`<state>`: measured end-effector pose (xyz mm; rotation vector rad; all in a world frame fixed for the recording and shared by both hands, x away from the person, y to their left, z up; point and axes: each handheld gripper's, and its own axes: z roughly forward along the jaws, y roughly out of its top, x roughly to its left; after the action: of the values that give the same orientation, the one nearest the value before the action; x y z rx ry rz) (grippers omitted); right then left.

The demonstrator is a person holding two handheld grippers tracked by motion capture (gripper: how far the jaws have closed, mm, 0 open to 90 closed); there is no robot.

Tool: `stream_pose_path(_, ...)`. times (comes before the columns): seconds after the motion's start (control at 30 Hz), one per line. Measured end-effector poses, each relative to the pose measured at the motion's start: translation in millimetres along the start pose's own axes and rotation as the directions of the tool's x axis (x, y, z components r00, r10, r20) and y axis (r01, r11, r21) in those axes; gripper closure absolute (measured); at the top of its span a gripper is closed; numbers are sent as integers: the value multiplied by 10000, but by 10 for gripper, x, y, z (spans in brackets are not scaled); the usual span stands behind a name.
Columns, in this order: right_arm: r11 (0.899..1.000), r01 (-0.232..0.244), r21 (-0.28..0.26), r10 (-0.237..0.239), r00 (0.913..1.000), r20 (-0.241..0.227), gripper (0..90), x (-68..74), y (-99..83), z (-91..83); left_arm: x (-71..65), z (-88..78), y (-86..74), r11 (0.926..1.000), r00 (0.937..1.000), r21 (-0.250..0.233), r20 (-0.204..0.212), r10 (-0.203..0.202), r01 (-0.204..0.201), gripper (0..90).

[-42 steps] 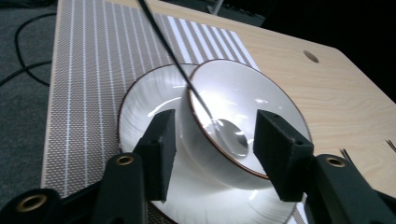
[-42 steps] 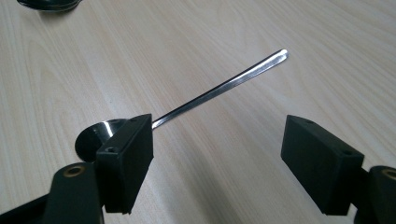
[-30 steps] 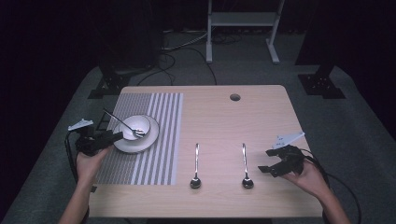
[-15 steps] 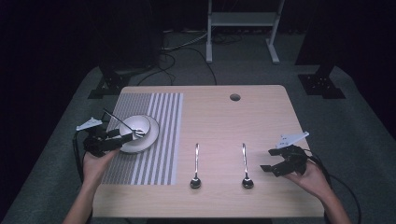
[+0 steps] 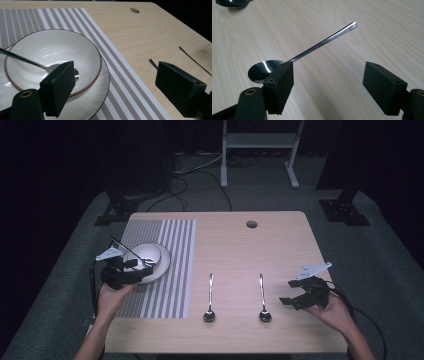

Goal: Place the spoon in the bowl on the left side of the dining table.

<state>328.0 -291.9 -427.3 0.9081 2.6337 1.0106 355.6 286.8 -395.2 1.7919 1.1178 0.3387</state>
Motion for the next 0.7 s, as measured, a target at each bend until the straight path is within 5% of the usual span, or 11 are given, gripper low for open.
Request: stream_pose_path(0.7,9997,-190,-134,189,9998,-60,235,7,-59,48,-403,307,-120,9959,9951,468,654,739,-771,120)
